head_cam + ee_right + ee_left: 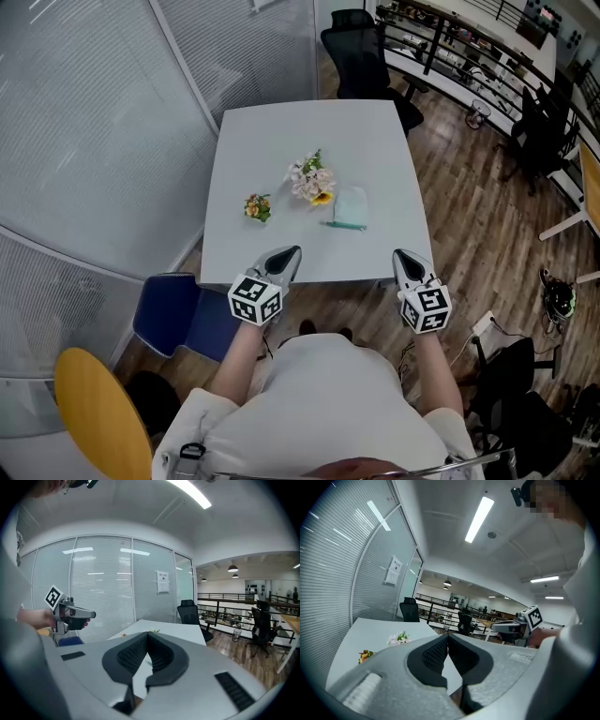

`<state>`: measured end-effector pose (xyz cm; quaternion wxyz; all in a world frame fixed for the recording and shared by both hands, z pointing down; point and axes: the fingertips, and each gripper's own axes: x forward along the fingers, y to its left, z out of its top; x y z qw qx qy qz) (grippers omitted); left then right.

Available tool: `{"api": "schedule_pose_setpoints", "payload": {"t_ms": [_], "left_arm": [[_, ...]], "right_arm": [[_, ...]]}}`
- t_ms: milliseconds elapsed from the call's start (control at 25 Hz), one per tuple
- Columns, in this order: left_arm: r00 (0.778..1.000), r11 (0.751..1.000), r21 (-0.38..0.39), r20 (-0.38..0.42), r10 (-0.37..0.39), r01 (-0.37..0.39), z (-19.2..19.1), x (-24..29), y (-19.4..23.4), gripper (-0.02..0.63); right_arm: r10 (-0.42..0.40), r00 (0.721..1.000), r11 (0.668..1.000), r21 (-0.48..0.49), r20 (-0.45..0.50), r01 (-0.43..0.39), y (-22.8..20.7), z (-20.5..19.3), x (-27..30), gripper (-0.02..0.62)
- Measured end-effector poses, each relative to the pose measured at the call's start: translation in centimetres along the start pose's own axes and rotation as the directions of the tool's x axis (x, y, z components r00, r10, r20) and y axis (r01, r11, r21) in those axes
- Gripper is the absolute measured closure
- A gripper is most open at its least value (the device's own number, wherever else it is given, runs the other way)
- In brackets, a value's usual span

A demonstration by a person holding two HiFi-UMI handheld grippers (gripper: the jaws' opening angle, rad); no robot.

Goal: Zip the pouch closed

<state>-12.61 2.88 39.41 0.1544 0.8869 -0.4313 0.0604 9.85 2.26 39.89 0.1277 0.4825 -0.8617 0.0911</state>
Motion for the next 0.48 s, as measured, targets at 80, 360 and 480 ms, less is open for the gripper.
{"api": "schedule_pose_setpoints", "payload": {"t_ms": [80, 360, 480], "left_arm": [[1.0, 1.0, -0.001, 0.0, -0.008, 0.008, 0.0, 0.0, 0.1, 0.586], [1.0, 1.0, -0.007, 0.001, -0.025, 0.025, -0.1, 0.6, 0.8, 0.586], [1.0, 1.0, -0.009, 0.0, -0.03, 0.03, -0.1, 0.9, 1.3, 0.586]], "right_arm": [[-0.004, 1.0, 1.0, -0.001, -0.002, 0.004, 0.1, 0.0, 0.2, 0.592], [-0.014, 1.0, 1.0, -0.002, -0.009, 0.014, 0.1, 0.0, 1.2, 0.592], [-0.018, 1.0, 1.0, -0.005, -0.012, 0.018, 0.0, 0.0, 1.6, 0.592]]}}
